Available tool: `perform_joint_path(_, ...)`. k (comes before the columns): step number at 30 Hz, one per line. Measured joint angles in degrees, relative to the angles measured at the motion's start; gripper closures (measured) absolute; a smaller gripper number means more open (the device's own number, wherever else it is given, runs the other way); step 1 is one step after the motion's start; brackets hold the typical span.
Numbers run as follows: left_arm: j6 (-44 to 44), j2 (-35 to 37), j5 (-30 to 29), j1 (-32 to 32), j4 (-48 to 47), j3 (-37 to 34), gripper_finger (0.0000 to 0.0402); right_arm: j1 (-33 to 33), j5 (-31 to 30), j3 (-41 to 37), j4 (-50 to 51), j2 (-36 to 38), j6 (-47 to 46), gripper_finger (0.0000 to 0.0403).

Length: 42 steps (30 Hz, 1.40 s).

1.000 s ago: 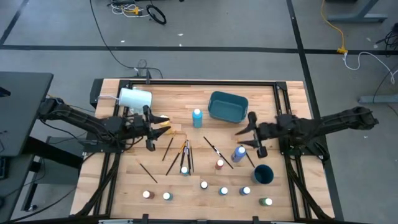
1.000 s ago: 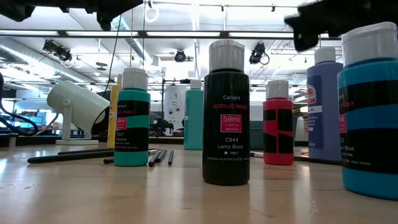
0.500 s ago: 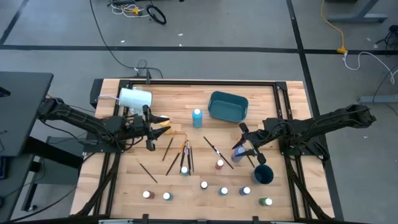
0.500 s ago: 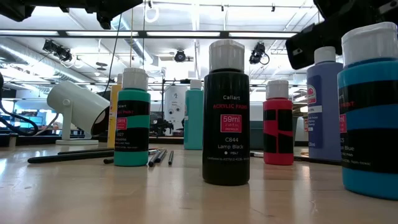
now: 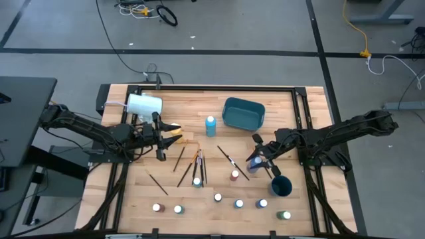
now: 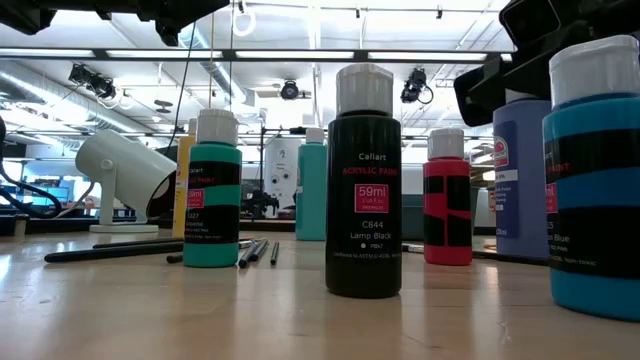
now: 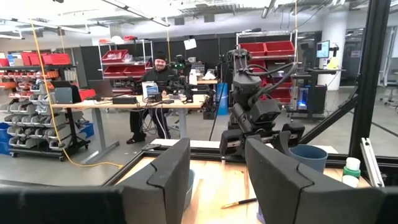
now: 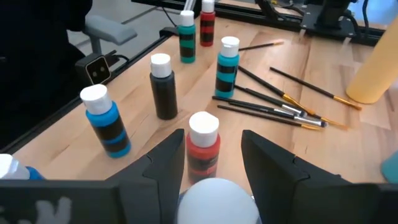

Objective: Pick & Place Paint Supplies
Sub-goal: Put the large violet paint bottle into the bin

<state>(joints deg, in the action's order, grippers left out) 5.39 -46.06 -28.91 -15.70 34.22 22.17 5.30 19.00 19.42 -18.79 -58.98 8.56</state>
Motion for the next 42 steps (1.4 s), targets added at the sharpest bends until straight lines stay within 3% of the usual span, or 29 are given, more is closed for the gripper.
perform_joint_path(8,-0.02,0.0,0.0,0.0,-0.02,0.0,0.0238,-0.4,0.13,0.0,-0.27,0.0,2.38,0.0306)
perform_joint_path(19,0.24,0.0,0.0,0.0,0.0,0.0,0.0238,-4.66,-1.72,0.38,-17.95,0.02,0.78,0.0306)
perform_joint_path(26,3.77,0.02,0.0,0.0,0.11,0.0,0.0238,-6.7,-17.25,7.64,-15.33,0.11,8.63,0.0306)
perform_joint_path(30,3.78,0.02,0.0,0.0,0.04,0.0,0.0238,-8.35,-38.9,12.22,-12.36,0.21,9.09,0.0306)
perform_joint_path(33,3.76,0.02,0.0,0.0,-0.04,0.0,0.0238,-10.24,-51.76,12.73,-9.13,0.22,4.36,0.0306)
perform_joint_path(35,3.6,0.02,0.0,0.0,-0.25,0.0,0.0238,-11.62,-54.42,11.91,-6.49,0.22,0.37,0.0306)
perform_joint_path(42,2.57,0.02,0.0,0.0,-0.5,0.0,0.0238,-17.26,-54.72,5.25,-5.79,-0.04,-9.29,0.0305)
